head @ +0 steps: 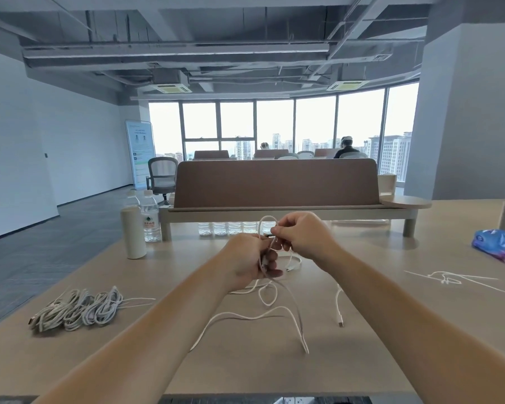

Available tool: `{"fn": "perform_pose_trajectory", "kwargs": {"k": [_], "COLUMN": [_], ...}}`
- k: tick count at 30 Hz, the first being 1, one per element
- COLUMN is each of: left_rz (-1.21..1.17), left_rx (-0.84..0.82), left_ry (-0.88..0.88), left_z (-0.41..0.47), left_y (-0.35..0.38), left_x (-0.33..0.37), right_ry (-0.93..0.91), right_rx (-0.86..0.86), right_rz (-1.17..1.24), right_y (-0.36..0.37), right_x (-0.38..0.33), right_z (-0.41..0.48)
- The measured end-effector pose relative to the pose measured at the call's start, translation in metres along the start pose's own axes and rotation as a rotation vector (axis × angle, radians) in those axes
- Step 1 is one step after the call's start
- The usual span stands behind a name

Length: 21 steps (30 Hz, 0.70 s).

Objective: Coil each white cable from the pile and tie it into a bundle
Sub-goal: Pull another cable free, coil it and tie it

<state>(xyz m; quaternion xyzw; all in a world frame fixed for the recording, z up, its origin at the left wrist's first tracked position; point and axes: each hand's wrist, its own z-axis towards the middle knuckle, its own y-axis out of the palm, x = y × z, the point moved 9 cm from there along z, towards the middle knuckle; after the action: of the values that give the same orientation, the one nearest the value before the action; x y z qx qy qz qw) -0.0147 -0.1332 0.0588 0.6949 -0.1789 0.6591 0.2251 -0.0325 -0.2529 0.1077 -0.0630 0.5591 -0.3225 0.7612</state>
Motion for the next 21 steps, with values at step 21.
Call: {"fn": "perform_pose_trajectory", "kwargs": {"k": [21], "left_rz": [0.122], "left_rx": [0.143], "left_ry": [0.0], "left_z": [0.005], "left_y": [-0.049], "left_x": [0.009], "right_ry": [0.09], "right_rx": [-0.261], "right_rz": [-0.071], "right_y": [0.016], "right_x": [0.015], "right_z": [-0.015]}}
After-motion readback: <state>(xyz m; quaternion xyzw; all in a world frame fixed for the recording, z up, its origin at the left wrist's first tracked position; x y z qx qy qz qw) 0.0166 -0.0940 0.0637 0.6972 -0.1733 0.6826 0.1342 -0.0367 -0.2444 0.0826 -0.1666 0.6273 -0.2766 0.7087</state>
